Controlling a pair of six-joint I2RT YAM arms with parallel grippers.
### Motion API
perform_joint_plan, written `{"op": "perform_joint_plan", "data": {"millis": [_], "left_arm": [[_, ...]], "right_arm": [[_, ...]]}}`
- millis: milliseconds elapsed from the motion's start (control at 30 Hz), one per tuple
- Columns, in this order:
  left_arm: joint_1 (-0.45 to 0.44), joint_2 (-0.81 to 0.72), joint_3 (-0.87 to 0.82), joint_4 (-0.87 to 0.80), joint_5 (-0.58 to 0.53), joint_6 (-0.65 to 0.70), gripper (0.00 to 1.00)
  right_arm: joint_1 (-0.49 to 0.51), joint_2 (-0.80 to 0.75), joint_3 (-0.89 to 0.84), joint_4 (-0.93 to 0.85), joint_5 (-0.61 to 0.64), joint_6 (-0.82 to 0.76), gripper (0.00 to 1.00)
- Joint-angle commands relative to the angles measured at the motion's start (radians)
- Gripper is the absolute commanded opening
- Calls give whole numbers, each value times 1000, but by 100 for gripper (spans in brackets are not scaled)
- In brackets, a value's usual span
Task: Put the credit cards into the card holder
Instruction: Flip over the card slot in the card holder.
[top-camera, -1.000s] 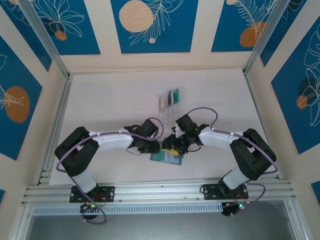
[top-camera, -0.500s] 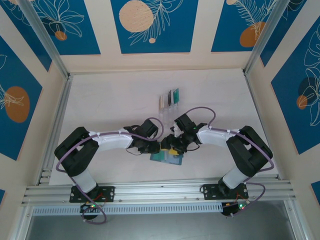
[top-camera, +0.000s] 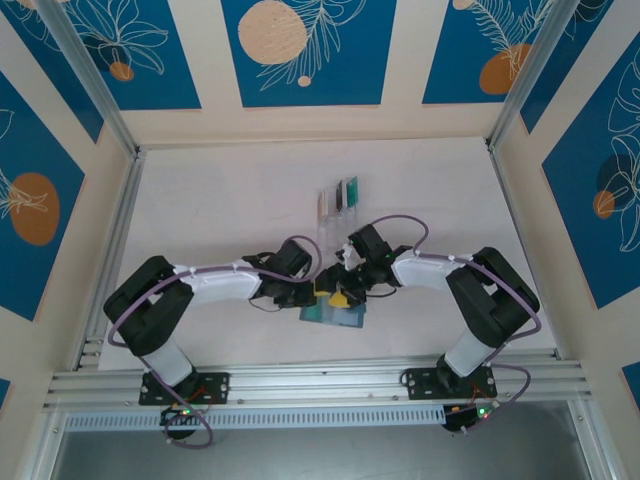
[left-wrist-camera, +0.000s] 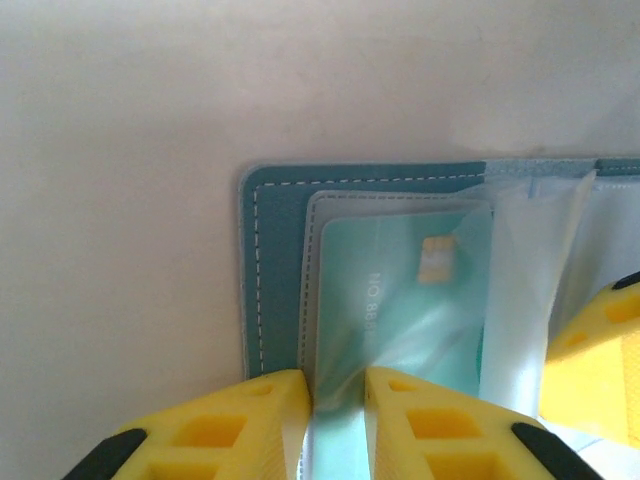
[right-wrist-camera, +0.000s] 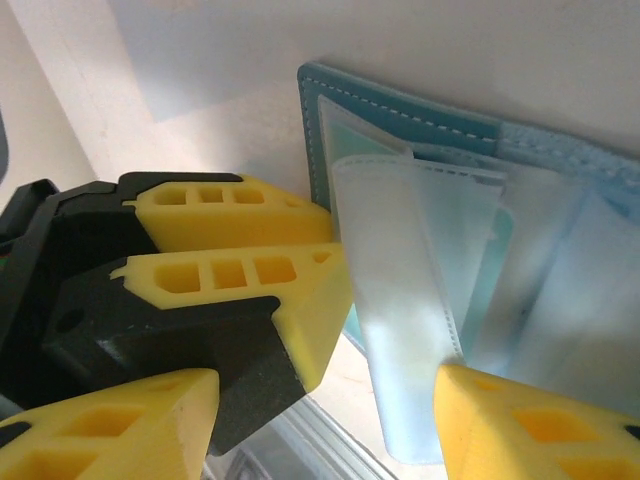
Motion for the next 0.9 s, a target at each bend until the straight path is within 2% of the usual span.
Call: {"op": "perform_joint_plan", "data": {"millis": [0,300,533,767,867], "left_arm": [[1,13,-49,-46,35,-10,26],[5,9,-59,-14,52,-24,26],[8,-18,-64,2,65,-20,27],[12,-71,-84,8,70,21,31],[14,-84,-92,18,89,27,32]], "right_arm": [[5,50,-22,166,-53,85,60],[25,76,3,257,-94,162,62],[51,129,31,305,-80,223,64],[87,89,149,24,49,100,64],[95,91,238,-183,138,23,64]]}}
